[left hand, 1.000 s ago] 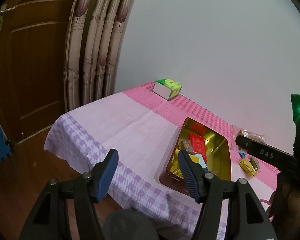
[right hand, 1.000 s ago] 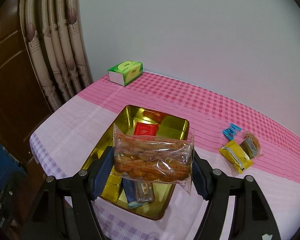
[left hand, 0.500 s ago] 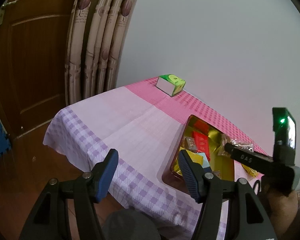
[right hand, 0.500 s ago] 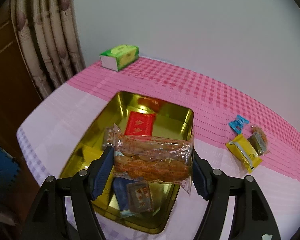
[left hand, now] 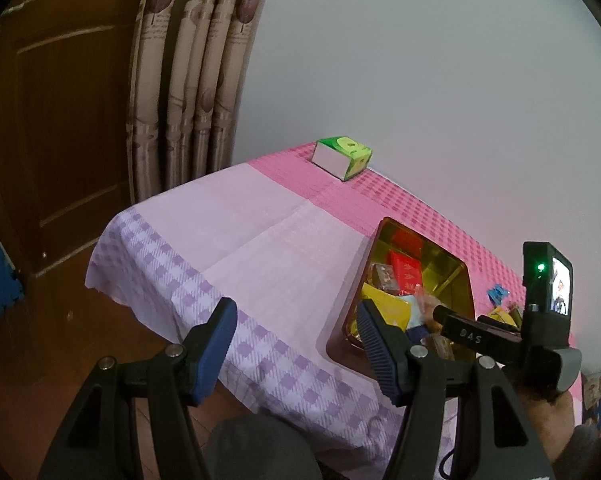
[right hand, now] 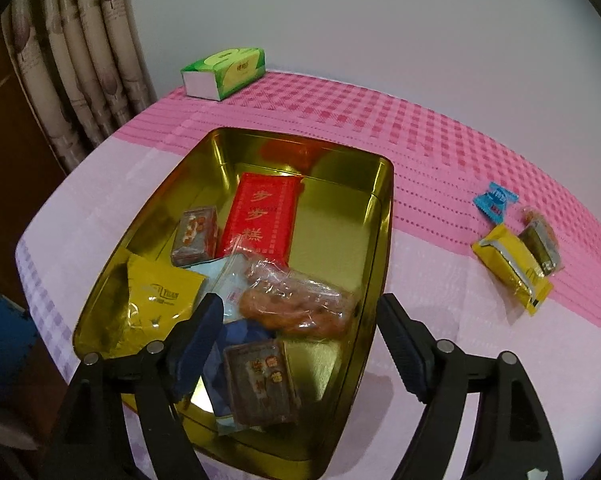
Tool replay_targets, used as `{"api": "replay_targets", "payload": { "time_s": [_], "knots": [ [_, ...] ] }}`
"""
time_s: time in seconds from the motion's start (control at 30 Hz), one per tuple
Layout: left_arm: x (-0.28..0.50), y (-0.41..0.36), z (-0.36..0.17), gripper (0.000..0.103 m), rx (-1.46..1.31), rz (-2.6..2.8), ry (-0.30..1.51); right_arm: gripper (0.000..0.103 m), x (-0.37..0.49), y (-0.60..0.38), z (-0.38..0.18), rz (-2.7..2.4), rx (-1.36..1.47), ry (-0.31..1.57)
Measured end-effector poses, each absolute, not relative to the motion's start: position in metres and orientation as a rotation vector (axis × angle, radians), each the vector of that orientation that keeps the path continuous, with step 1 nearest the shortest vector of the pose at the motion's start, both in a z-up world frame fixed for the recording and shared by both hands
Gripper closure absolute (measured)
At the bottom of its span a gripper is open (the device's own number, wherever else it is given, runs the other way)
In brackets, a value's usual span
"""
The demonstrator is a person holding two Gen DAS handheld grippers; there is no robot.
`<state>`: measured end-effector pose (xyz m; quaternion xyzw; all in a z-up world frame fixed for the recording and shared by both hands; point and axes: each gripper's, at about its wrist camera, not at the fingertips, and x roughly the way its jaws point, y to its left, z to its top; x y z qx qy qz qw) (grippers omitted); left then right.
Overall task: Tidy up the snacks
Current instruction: 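Lower the pastry bag into the tray and open the right gripper, then move the left gripper toward the yellow foil packet on the cloth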
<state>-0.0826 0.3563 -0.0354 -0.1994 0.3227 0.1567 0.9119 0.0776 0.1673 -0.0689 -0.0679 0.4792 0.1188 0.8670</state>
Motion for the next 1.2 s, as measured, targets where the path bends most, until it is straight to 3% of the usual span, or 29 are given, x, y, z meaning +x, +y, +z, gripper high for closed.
{"api": "replay_targets", "payload": {
  "time_s": [0.33,0.73,0.97,1.2],
  "knots": [
    [-0.071,0.317,-0.037,0.040,-0.286,0.209,0.688,0.012,0.032,0.052,-0.053,0.233,0.016,0.893],
    [0.022,0.130,-0.071,0.040,0.044,-0.165,0.831,0.009,-0.062,-0.163,-0.085,-0.045,0.254,0.888],
    [0.086,0.024,-0.106,0.040,0.239,-0.316,0.897,0.006,-0.060,-0.206,-0.073,-0.070,0.391,0.834],
    [0.128,-0.022,-0.123,0.039,0.492,-0.397,0.896,0.005,-0.058,-0.213,-0.059,-0.026,0.443,0.801]
  ]
}}
